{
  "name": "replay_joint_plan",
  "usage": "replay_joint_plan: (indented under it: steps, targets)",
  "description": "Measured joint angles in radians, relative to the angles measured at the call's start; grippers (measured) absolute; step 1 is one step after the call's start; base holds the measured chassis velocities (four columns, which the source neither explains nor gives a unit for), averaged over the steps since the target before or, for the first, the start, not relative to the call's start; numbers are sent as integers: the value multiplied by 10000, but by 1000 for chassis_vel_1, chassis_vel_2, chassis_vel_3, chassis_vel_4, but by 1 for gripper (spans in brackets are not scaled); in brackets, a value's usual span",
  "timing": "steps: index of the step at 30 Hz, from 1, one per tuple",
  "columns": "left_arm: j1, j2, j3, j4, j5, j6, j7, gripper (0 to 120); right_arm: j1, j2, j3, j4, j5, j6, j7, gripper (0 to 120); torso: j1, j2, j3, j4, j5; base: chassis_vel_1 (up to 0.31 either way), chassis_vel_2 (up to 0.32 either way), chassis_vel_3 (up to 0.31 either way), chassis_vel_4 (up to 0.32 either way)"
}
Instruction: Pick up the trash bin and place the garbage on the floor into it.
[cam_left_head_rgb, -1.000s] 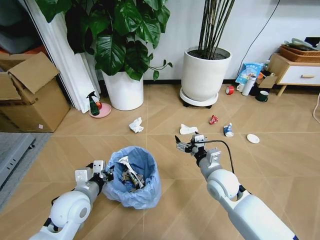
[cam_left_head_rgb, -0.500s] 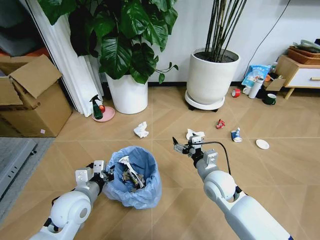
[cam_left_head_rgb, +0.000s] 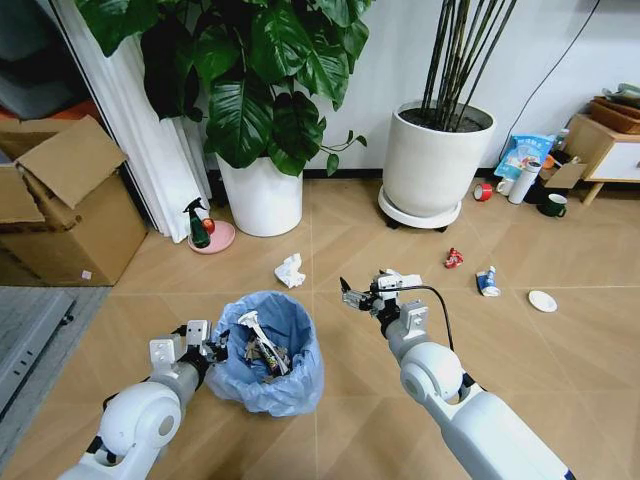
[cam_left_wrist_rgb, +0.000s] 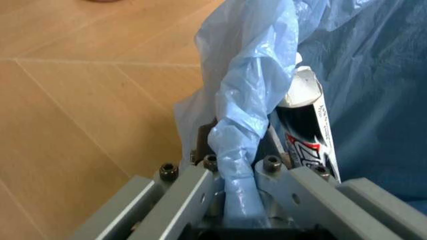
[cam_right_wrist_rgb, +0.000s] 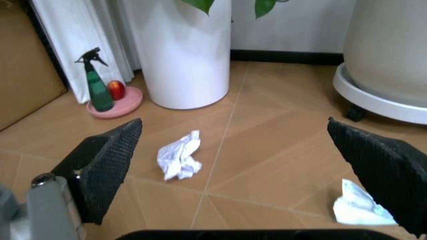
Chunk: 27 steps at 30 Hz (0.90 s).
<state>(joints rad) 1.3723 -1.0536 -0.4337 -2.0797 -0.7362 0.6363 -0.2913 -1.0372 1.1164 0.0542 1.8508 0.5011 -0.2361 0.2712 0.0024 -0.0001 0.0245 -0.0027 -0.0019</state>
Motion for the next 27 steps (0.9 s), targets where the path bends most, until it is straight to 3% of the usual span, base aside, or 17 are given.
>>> replay_joint_plan:
  steps: [27]
  targets:
    - [76,-39,-40,-21,34,-64,49,0,-254,-27,36,-84,-38,41,-10,100,0,1,-1,-2,0,-79,233,78,-236]
